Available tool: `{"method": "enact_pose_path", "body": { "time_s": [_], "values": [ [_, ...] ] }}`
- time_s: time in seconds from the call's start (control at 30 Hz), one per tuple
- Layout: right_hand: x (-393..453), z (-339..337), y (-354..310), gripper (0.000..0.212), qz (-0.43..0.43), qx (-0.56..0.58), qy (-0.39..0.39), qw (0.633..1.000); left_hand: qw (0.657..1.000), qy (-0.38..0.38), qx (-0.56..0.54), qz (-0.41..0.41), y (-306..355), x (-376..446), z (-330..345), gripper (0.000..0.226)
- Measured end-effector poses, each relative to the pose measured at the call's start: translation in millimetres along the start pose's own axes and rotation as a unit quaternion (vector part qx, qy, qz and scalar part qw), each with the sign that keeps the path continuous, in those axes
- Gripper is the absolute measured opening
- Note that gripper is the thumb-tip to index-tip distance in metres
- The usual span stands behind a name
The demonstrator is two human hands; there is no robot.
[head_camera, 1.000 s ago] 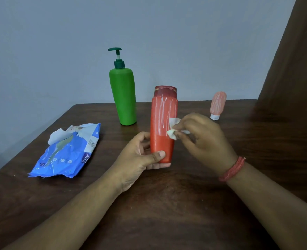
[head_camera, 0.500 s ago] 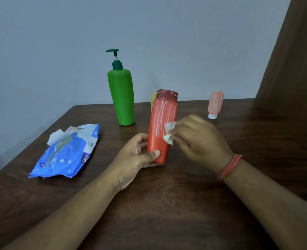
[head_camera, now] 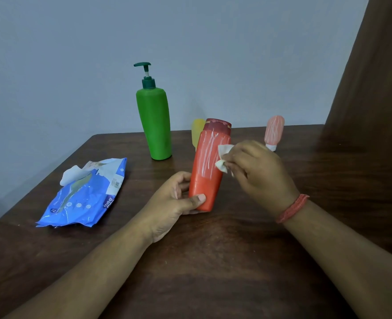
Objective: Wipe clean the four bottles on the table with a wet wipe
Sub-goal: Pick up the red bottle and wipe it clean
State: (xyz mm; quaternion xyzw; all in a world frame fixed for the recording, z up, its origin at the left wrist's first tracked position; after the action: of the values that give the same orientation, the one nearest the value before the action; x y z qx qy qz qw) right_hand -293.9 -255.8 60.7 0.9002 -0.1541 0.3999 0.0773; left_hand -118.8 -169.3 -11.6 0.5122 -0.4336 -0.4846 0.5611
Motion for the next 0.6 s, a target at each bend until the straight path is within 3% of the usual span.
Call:
{"method": "enact_pose_path", "body": {
  "time_s": [0.1, 0.27, 0.4, 0.53, 0.6],
  "values": [
    [-1, 3, -1, 0.015, -0.042, 0.006, -0.046, 0.998, 1.000, -0.001, 0.008, 0.002, -1, 0, 0, 0.058],
    [1, -7, 19, 0.014, 0.072, 0.004, 0.055, 0.996, 0.998, -0.019, 0.059, 0.013, 0, 0, 1, 0.053],
    [-3, -12, 27, 0.012, 0.112, 0.025, 0.116, 0.987, 0.995, -0.023, 0.094, 0.026, 1, 0, 1, 0.050],
    [-2, -2, 12, 0.013, 0.003, 0.021, 0.030, 0.999, 0.996, -0.022, 0.081, 0.025, 0, 0, 0, 0.050],
    [-1, -3, 16, 0.011, 0.034, 0.020, 0.041, 0.998, 0.996, -0.025, 0.084, 0.025, 0, 0, 0, 0.049]
  ]
}}
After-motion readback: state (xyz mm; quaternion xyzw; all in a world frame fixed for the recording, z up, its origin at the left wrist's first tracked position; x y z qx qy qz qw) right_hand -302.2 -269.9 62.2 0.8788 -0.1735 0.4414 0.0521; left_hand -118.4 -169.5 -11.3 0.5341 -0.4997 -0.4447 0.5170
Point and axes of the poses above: each hand's wrist, its own x-axis towards the middle knuckle, its own z-axis out of the palm, y = z × x, the point moved 4 cm from there along x, towards the middle knuckle, and after that the axes turned 3 degrees about -z, right-handed, at the moved point
